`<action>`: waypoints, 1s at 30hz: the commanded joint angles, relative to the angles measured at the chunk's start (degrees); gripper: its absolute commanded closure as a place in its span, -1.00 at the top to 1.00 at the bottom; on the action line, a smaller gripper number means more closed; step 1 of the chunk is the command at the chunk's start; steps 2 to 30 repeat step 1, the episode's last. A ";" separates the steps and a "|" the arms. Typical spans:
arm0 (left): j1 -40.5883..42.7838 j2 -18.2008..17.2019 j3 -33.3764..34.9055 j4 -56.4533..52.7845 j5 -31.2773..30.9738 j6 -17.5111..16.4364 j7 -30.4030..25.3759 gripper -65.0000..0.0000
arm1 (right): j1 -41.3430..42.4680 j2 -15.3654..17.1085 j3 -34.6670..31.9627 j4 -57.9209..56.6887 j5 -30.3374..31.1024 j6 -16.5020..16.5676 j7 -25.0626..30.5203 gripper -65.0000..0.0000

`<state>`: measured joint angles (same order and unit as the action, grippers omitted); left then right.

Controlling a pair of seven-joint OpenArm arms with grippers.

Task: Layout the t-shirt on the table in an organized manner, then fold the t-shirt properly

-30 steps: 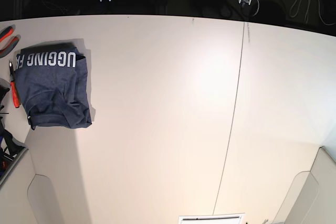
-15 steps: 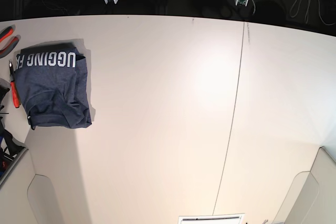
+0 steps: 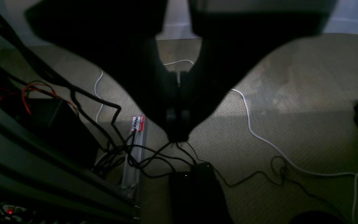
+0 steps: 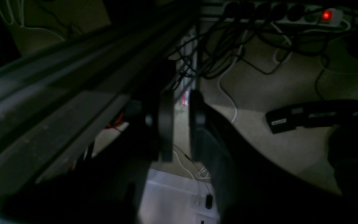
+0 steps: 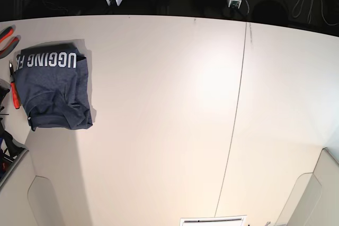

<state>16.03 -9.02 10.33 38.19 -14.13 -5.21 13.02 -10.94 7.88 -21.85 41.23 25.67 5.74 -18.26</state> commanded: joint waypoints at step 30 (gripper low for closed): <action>0.13 -0.20 -0.04 0.24 0.07 -0.20 -0.35 -1.00 | -0.20 0.17 0.02 0.26 0.04 -0.04 0.11 -0.71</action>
